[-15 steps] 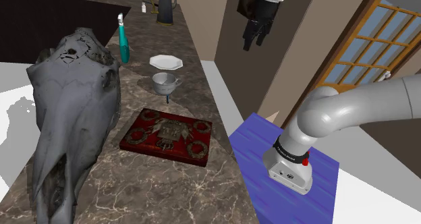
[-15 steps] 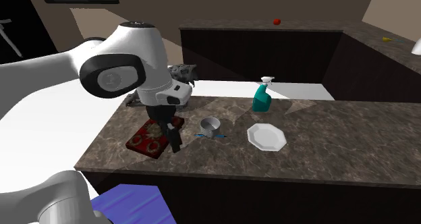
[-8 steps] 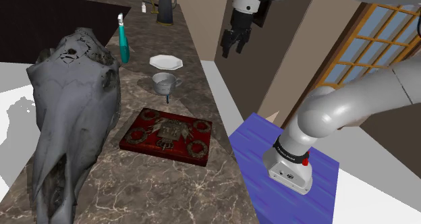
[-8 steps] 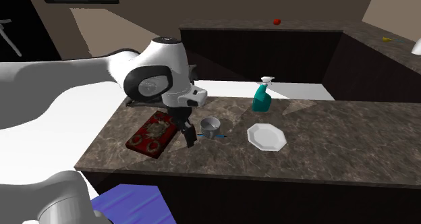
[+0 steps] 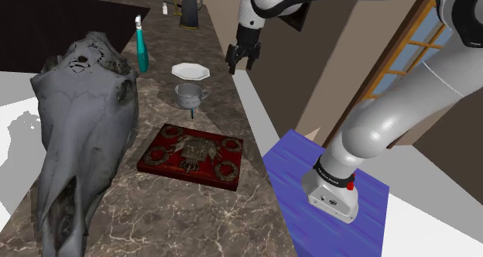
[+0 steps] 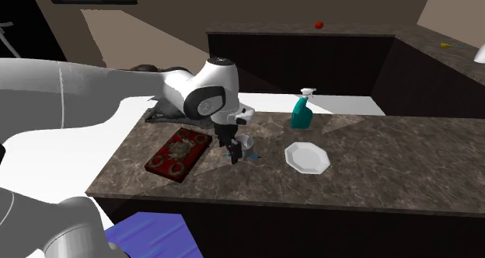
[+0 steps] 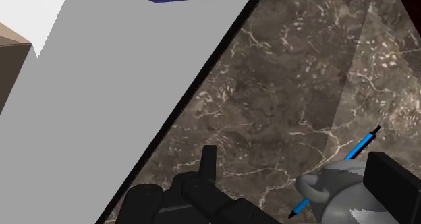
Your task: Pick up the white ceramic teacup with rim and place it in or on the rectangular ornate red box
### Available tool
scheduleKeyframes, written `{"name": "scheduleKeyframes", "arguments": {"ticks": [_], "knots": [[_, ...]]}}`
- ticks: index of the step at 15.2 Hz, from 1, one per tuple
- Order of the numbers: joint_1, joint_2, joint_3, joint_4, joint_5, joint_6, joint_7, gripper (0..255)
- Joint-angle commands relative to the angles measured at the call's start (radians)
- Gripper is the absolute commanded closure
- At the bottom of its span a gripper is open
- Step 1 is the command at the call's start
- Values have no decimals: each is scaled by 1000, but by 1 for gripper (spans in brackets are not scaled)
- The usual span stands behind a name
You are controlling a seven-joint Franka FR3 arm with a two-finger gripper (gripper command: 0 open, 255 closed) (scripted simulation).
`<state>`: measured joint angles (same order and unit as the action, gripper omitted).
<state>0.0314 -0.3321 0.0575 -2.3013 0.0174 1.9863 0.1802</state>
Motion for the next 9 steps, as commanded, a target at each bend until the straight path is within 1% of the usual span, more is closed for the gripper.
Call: {"name": "scheduleKeyframes", "arguments": {"ticks": [1,9], "knots": [[6,85,10,41,10,44,17,0],[25,388,35,229,32,155,66,0]]}}
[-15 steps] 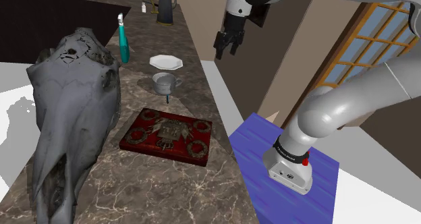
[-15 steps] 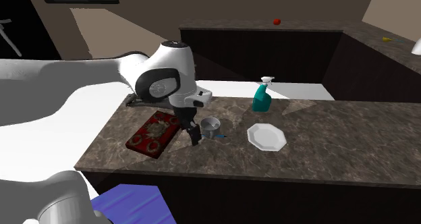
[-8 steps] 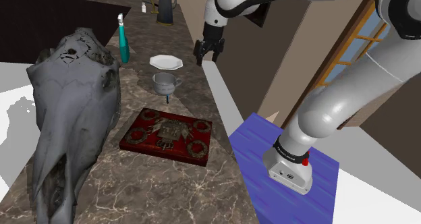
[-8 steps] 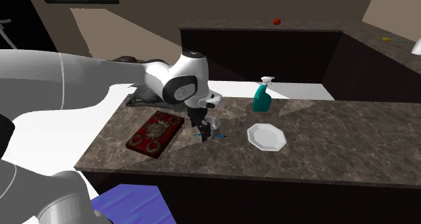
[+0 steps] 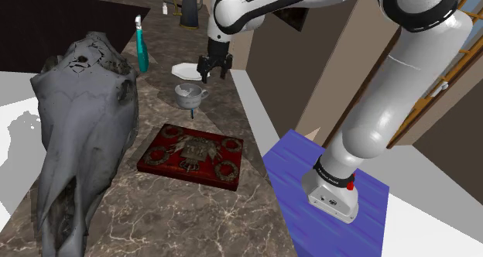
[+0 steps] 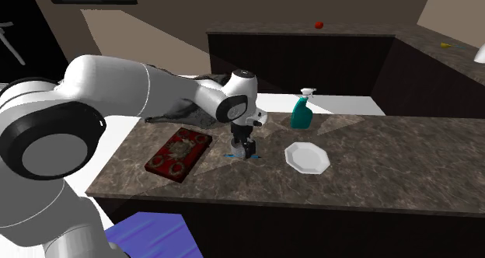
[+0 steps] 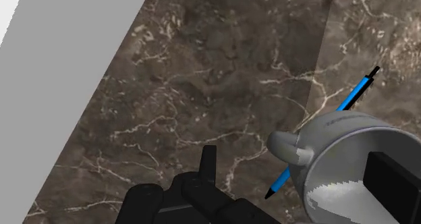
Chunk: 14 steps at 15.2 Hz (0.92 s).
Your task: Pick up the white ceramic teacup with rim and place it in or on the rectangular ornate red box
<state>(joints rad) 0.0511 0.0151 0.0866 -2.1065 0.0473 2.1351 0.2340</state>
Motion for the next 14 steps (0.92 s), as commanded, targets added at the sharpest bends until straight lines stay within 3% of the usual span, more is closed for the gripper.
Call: {"name": "scheduleKeyframes", "arguments": {"ticks": [1,4,14], "knots": [[8,79,8,64,4,15,18,0],[17,189,14,155,8,33,34,0],[22,241,14,116,5,123,36,0]]}}
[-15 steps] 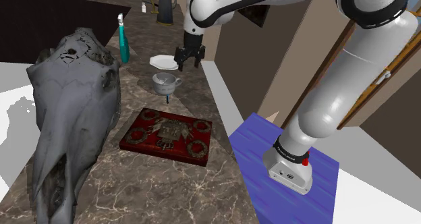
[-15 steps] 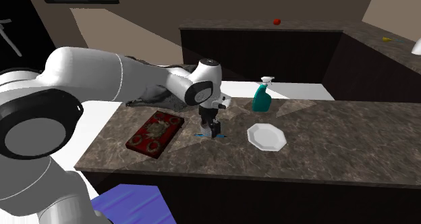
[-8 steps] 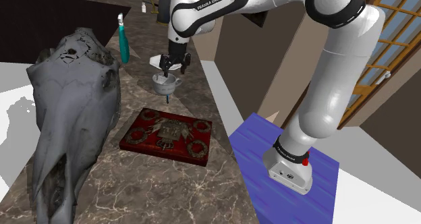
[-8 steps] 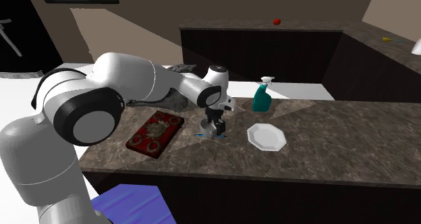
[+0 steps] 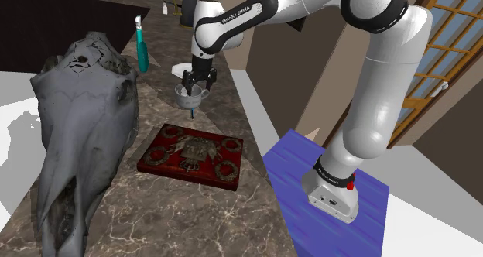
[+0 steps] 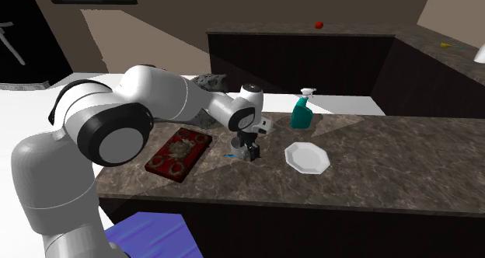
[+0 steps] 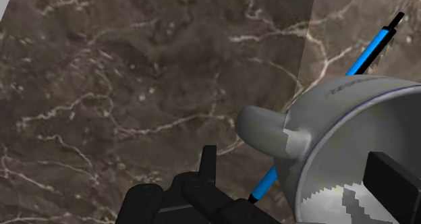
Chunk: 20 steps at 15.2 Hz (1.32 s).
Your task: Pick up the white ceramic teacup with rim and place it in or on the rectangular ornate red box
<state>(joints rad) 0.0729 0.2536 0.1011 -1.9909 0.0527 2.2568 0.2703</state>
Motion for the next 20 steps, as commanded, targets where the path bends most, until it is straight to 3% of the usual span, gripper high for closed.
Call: {"name": "scheduleKeyframes", "arguments": {"ticks": [1,6,7,16,20], "knots": [[0,2,0,1,0,2,0,0],[0,2,0,1,0,2,0,0],[0,2,0,1,0,2,0,255],[0,2,0,1,0,2,0,255],[-1,-26,0,21,1,-46,1,255]]}}
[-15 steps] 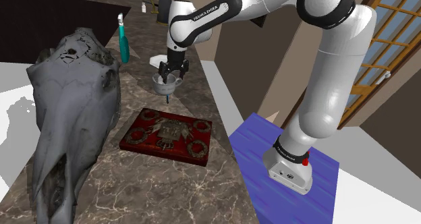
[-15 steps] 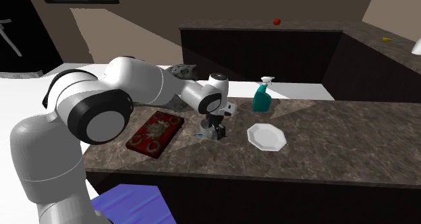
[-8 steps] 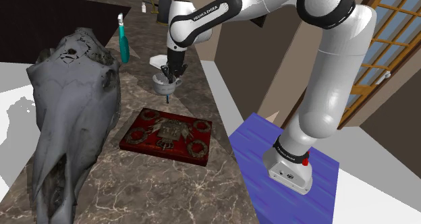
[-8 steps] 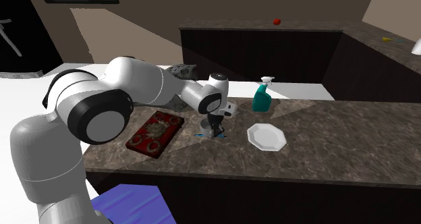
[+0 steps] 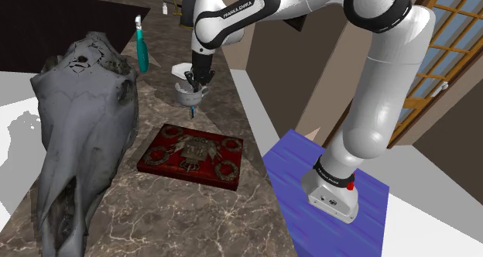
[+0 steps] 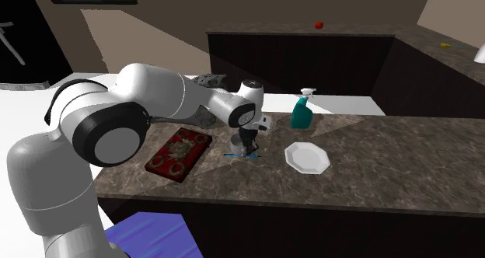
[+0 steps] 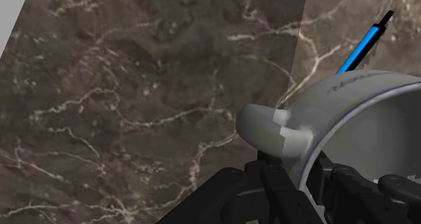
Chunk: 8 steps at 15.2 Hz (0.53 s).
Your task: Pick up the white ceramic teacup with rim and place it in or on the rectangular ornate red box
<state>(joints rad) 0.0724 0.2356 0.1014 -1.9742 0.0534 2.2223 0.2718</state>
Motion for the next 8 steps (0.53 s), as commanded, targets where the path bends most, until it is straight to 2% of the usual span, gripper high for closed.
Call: {"name": "scheduleKeyframes", "arguments": {"ticks": [1,8], "knots": [[-1,-14,0,10,1,-23,0,255],[-2,-54,0,54,2,-108,3,255]]}}
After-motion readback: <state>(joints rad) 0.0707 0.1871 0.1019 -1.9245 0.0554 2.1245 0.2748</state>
